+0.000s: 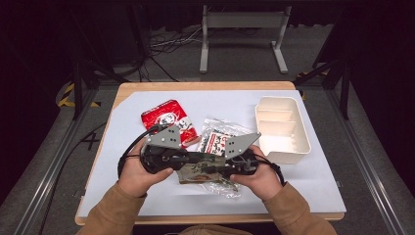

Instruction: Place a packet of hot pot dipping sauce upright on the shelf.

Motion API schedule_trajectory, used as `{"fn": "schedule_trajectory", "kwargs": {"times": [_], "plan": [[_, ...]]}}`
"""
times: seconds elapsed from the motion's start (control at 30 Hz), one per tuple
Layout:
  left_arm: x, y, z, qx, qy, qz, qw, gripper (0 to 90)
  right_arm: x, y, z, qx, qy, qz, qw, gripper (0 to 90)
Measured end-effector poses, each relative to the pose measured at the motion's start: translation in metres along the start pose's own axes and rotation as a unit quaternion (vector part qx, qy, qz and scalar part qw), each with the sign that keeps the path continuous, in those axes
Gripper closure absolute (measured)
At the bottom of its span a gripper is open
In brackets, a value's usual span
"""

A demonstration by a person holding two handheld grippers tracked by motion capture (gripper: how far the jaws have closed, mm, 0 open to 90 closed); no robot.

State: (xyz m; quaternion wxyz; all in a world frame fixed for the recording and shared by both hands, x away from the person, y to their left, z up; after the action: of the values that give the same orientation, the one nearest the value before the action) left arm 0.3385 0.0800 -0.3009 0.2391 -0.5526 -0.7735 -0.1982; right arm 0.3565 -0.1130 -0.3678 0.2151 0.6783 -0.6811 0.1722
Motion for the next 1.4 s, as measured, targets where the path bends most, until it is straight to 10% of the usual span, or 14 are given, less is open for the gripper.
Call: {"fn": "schedule_trajectory", "kwargs": {"times": [0.23, 0.73, 1.4], "plan": [[0.002, 0.001, 0.0, 0.003, -0.007, 0.001, 1.0, 84.9, 0.005, 0.0, -0.003, -0.005, 0.009, -0.007, 0.9999, 88.1], [0.019, 0.008, 0.006, 0.021, -0.038, -0.027, 0.9987, 45.3, 0.037, -0.011, -0.006, -0.011, 0.033, 0.002, 0.9994, 88.5], [0.039, 0.025, 0.036, 0.071, -0.035, -0.084, 0.9933, 36.0, 0.082, -0.039, -0.013, 0.005, 0.038, 0.031, 0.9988, 88.6]]}}
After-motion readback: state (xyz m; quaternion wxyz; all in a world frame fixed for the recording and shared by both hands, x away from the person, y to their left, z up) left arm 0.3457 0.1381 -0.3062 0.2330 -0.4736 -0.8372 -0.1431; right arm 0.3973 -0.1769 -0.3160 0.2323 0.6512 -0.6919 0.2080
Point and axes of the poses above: each handheld gripper's, and its own axes: x roughly backward along the jaws, z roughly out of its underside, y roughly to its left, the point moved 3 cm from there along -x, roughly forward along the jaws, and after that the axes turned 6 degrees about -z, right-handed, at the moved point
